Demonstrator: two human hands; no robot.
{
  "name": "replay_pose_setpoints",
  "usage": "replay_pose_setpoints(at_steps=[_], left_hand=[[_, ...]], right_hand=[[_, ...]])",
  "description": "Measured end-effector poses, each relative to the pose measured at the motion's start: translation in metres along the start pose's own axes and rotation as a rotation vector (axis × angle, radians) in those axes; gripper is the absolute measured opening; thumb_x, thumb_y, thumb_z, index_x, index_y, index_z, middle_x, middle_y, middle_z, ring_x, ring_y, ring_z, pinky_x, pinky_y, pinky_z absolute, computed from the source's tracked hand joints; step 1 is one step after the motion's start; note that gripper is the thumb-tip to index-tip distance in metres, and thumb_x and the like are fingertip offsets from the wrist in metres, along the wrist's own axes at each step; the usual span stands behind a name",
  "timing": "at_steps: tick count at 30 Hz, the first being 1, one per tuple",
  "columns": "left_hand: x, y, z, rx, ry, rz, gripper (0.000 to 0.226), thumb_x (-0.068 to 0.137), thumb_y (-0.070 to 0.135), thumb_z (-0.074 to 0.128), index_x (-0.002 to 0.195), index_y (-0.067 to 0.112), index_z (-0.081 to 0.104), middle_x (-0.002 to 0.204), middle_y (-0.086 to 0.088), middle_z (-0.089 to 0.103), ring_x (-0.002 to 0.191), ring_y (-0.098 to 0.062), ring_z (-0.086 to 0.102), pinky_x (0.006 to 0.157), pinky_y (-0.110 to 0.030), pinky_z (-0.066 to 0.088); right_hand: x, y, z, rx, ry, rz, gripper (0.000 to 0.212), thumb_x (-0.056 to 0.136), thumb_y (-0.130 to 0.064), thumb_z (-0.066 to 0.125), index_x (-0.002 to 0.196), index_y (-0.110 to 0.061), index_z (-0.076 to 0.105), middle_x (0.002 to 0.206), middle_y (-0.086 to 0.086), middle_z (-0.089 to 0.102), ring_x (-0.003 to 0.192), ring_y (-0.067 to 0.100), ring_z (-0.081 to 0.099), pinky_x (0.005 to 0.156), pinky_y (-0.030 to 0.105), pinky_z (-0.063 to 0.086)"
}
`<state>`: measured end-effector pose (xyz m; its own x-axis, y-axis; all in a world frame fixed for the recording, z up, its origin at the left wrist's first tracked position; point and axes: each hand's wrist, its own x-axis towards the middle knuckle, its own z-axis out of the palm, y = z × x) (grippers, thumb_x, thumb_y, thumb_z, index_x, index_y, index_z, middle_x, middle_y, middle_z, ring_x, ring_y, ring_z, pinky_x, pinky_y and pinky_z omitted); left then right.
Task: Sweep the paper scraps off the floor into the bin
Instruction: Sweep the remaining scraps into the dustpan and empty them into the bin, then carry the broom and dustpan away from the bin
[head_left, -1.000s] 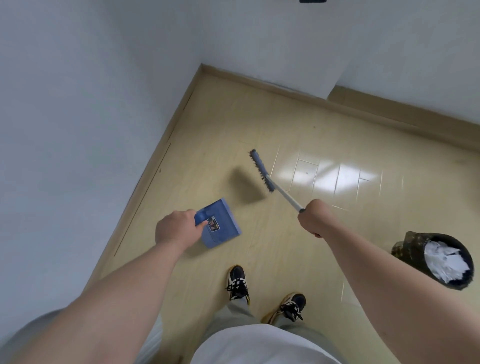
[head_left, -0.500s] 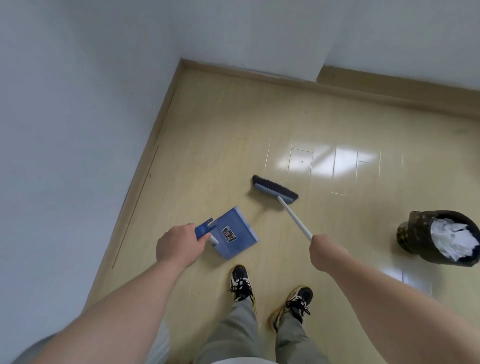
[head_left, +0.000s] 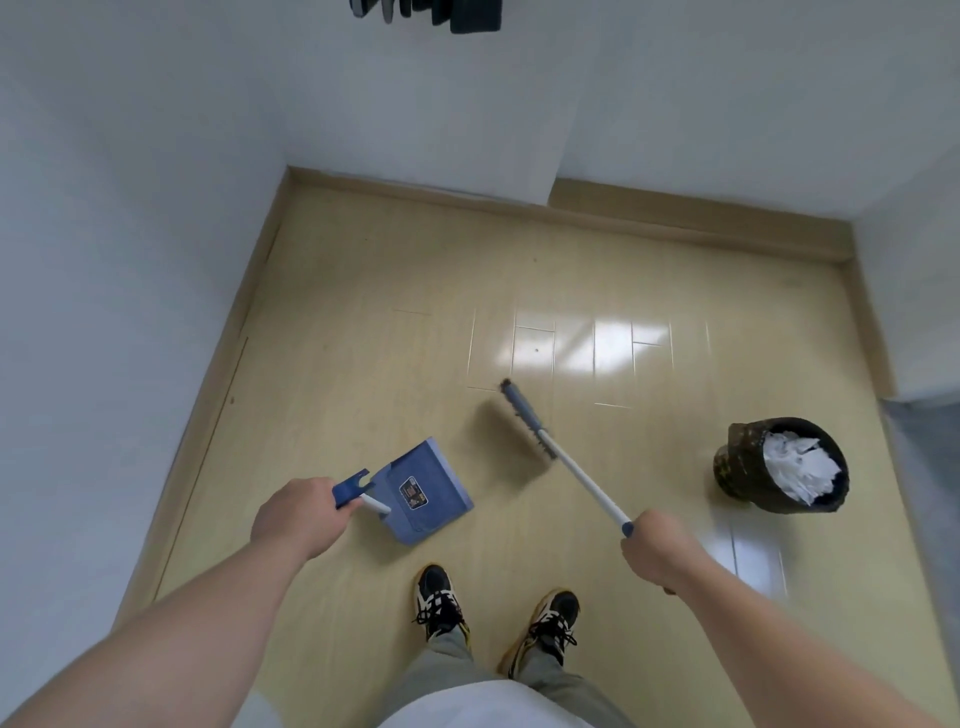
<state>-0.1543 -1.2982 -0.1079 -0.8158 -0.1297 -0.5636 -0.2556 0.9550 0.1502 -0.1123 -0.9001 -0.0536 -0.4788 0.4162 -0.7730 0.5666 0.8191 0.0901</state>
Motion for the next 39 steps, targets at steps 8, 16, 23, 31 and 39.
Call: replay_pose_setpoints(at_steps=[8,16,23,31,39], left_hand=[[0.008,-0.004,0.003,0.016,-0.043,0.006,0.043,0.091,0.061,0.051,0.074,0.021,0.057,0.069,0.005,0.062,0.06,-0.016,0.06,0.05,-0.026,0.038],[0.001,0.001,-0.007,-0.041,-0.077,0.011,0.039,0.093,0.056,0.053,0.07,0.024,0.056,0.065,0.004,0.063,0.053,-0.014,0.055,0.048,-0.023,0.034],[-0.006,-0.008,-0.011,0.017,-0.163,0.013,0.041,0.09,0.064,0.045,0.098,0.032,0.069,0.073,0.008,0.067,0.059,-0.008,0.059,0.054,-0.024,0.041],[0.009,0.035,-0.018,-0.172,-0.155,-0.008,0.046,0.076,0.057,0.069,0.088,0.015,0.056,0.078,0.0,0.066,0.068,-0.012,0.061,0.065,-0.026,0.042],[-0.034,0.188,-0.057,-0.141,-0.149,0.305,0.027,0.088,0.054,0.058,0.105,0.034,0.054,0.092,0.012,0.066,0.078,-0.008,0.062,0.069,-0.027,0.05]], right_hand=[[0.004,-0.037,0.04,0.101,-0.126,0.094,0.016,0.098,-0.007,0.044,0.113,-0.002,0.048,0.082,0.009,0.054,0.053,0.017,0.053,0.04,0.025,0.043],[-0.037,-0.049,0.033,0.262,-0.331,0.011,0.032,0.096,-0.028,0.052,0.113,-0.001,0.059,0.074,0.004,0.054,0.044,0.015,0.042,0.038,0.021,0.031],[-0.08,-0.004,-0.004,0.435,-0.32,-0.01,0.036,0.092,-0.03,0.058,0.109,0.001,0.065,0.066,0.002,0.055,0.034,0.011,0.037,0.037,0.017,0.028],[-0.079,0.017,-0.008,0.389,-0.198,0.068,0.016,0.096,-0.022,0.045,0.105,-0.01,0.049,0.084,0.003,0.055,0.053,0.014,0.049,0.044,0.025,0.037],[-0.06,0.047,-0.052,0.731,-0.191,0.257,0.017,0.096,-0.014,0.042,0.081,-0.007,0.048,0.065,0.005,0.052,0.045,0.013,0.041,0.046,0.024,0.033]])
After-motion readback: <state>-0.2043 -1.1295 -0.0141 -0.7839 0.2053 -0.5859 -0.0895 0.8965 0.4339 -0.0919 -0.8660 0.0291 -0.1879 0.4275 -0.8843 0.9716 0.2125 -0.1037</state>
